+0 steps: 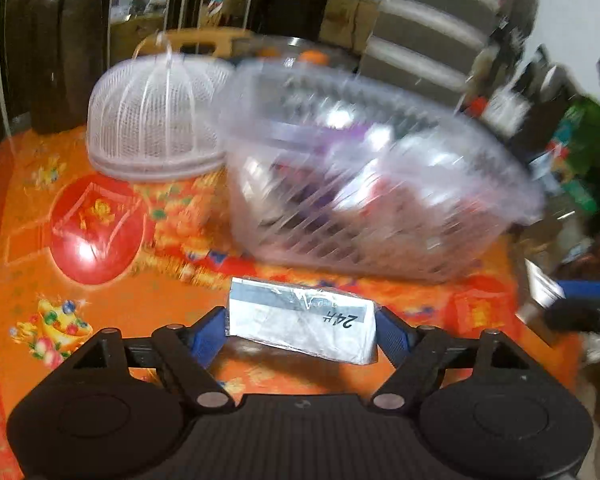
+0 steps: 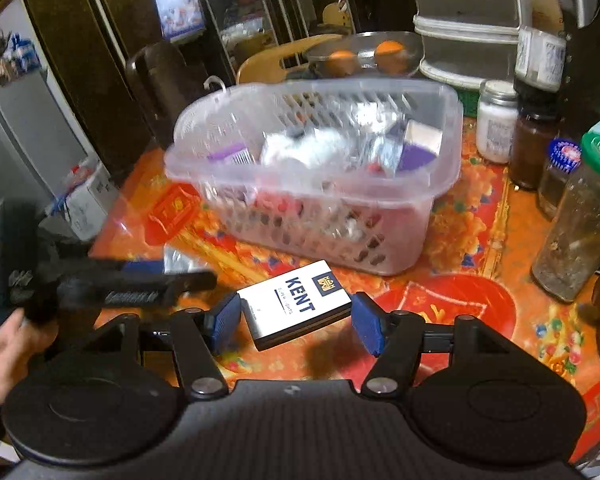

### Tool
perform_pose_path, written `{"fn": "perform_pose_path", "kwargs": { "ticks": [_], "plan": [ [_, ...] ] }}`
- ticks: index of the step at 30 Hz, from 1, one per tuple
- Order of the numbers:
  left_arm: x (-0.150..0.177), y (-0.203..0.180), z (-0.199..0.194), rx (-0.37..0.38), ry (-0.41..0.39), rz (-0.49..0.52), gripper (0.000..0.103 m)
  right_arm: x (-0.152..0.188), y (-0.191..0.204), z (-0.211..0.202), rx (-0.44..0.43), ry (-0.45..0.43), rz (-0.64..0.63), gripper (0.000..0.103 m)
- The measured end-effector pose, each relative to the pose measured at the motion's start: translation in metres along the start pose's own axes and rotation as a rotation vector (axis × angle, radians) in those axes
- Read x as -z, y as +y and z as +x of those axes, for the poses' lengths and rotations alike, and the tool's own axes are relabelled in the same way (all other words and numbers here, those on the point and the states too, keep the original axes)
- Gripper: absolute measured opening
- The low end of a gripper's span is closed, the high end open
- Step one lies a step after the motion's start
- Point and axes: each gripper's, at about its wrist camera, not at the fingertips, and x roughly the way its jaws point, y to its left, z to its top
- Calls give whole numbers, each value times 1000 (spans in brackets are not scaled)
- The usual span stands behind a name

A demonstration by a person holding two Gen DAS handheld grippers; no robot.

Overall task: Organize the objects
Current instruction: 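Grasp the white labelled packet with the left tool while the right tool grasps the white KENT box, then carry both items over the clear basket and open both tools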

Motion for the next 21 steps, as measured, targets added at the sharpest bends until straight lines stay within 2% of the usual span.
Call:
{"fn": "perform_pose_path", "kwargs": {
  "ticks": [4, 7, 9, 12, 15, 16, 17, 21],
  "plan": [
    [-50, -18, -39, 57, -118, 18, 81, -46, 7, -26, 9, -117, -41, 64],
    [-102, -28, -38, 110, -178, 3, 81, -92, -3, -6, 64, -129, -73, 64],
    [-132, -34, -14, 109, -144, 4, 81, -118, -18, 21, 56, -83, -45, 64],
    [-162, -33, 27, 97, -66, -25, 81, -138, -30, 49, 73, -53, -38, 64],
    [-169, -32, 48, 94, -26, -54, 83, -140, -32, 64, 78, -37, -59, 68],
    [-170, -30, 51, 91, -24, -66, 88, -140, -31, 68, 73, -39, -69, 73],
    [-170, -29, 53, 92, -25, -78, 94, -139, -29, 70, 76, -48, -81, 86],
    [-164, -18, 33, 106, -80, -106, 96, -132, -27, 46, 72, -90, -60, 99]
  ]
}}
